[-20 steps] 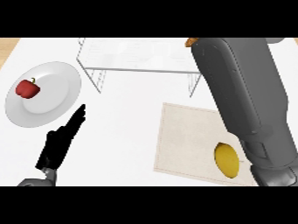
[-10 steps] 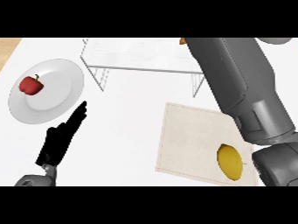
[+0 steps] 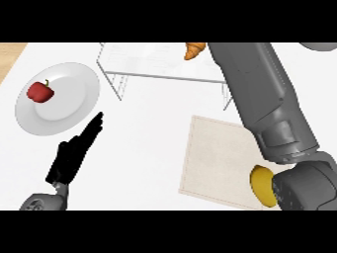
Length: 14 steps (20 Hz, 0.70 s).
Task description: Pick the croissant from the placemat and place it in the tiered shelf
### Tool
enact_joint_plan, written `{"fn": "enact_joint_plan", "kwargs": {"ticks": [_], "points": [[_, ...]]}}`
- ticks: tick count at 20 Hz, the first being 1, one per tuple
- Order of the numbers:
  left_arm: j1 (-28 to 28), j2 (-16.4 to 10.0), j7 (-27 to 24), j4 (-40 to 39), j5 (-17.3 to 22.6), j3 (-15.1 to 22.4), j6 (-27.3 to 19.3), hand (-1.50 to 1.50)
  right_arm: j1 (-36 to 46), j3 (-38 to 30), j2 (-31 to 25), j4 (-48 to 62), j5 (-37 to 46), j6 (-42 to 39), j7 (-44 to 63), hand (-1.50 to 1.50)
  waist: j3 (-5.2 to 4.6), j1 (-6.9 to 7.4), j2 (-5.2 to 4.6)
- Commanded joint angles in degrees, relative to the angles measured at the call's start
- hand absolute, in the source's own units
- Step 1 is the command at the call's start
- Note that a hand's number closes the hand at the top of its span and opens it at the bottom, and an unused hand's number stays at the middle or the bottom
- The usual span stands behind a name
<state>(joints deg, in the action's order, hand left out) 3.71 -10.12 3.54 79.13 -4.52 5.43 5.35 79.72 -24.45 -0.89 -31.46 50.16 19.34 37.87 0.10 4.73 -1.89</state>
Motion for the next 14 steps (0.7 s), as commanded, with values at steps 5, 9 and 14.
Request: {"fn": "enact_joint_plan", "kwargs": {"ticks": [5,9,14], "points": [[1.1,-0.3,-0.6,-0.3,0.4,-0.8,0.4,0.00,1.0,-10.0,0.1,-0.4,-13.0,11.3,-15.3,-1.50,-0.07,0.49,-0.27],[0.8,-1.0,-1.5,-2.2,0.3,-1.7,0.6,0.00,0.2,-10.5,0.9,-1.3,-13.2,22.4,-20.5,-1.50,-0.13,-1.12,0.45],[-2.6,-1.7,-1.5,-1.1,0.4,-2.7,0.0,0.00,-3.1,-11.3,-2.5,-5.6,-13.1,29.4,-22.5,-1.50,-0.09,-3.52,1.63]]}}
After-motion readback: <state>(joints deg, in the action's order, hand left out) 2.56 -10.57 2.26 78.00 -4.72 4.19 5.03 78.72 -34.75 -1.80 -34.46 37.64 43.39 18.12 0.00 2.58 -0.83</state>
